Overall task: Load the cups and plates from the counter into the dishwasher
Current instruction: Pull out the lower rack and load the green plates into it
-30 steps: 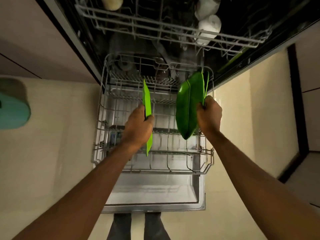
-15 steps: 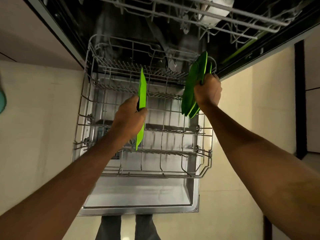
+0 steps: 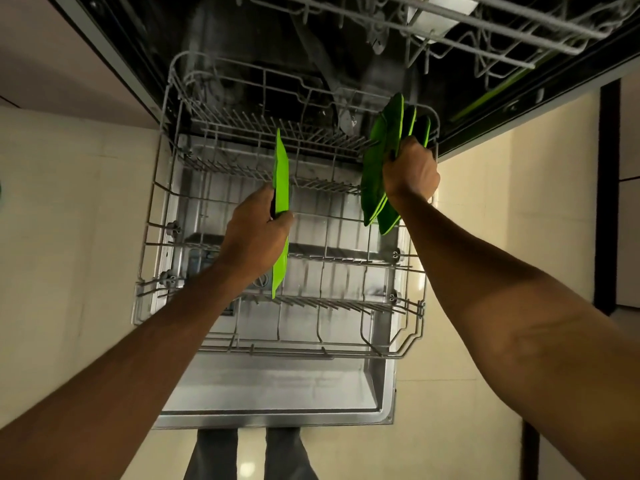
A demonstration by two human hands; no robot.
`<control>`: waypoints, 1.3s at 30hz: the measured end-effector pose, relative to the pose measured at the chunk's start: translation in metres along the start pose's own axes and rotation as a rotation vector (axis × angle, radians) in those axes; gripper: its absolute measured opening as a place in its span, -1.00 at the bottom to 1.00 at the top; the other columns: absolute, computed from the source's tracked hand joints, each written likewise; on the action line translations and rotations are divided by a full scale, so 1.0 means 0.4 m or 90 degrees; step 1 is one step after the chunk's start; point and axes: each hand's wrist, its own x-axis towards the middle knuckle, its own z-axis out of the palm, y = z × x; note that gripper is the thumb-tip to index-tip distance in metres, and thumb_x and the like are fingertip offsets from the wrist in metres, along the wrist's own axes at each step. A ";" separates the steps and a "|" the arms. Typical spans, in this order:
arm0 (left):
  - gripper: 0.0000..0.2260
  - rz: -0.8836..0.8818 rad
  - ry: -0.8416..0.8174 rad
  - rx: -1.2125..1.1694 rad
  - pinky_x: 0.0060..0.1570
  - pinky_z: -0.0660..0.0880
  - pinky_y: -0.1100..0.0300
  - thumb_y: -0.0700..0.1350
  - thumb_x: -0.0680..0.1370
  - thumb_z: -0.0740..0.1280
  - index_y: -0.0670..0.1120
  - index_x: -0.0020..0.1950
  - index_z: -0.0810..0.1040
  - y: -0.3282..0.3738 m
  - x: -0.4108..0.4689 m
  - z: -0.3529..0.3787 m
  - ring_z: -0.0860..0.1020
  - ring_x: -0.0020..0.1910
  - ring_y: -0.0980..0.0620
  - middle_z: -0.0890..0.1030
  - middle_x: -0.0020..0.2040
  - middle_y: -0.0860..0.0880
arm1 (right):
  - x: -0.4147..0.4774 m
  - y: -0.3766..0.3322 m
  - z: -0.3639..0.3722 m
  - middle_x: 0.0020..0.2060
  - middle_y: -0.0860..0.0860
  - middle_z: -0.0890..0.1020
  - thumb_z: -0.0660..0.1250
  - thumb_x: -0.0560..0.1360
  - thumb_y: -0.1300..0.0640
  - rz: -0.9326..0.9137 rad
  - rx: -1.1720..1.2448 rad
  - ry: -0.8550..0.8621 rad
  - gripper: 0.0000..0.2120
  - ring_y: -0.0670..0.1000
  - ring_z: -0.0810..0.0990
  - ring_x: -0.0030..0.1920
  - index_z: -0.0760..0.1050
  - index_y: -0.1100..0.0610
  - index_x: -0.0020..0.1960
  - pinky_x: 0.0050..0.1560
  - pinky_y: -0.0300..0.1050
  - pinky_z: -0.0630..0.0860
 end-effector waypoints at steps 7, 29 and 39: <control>-0.75 -0.009 0.018 0.024 -0.45 0.26 0.38 -0.19 0.55 0.29 -0.04 -0.27 0.29 -0.019 -0.007 0.001 0.34 -0.41 0.10 0.39 -0.34 -0.01 | -0.006 -0.007 0.027 -0.11 0.04 0.53 0.30 0.56 -0.08 -0.013 -0.014 -0.053 -0.62 0.01 0.41 -0.22 0.43 0.18 0.20 -0.29 -0.15 0.27; -0.80 0.156 0.098 0.344 -0.32 0.54 0.00 -0.12 0.54 0.33 -0.20 0.09 0.44 -0.054 -0.051 -0.043 0.60 -0.21 -0.22 0.59 -0.07 -0.19 | -0.231 -0.242 0.011 -0.27 0.05 0.69 0.32 0.48 -0.07 0.067 0.356 -0.397 -0.76 0.02 0.68 -0.42 0.56 0.10 -0.20 -0.31 -0.08 0.64; -0.62 0.144 0.116 0.206 -0.17 0.53 0.13 0.26 0.52 0.24 -0.03 0.10 0.48 -0.103 -0.044 -0.074 0.54 0.00 0.05 0.56 0.05 0.01 | -0.081 -0.166 -0.025 -0.04 0.21 0.67 0.23 0.54 0.01 0.019 0.155 -0.225 -0.68 0.21 0.65 0.01 0.59 0.23 0.07 0.05 -0.03 0.55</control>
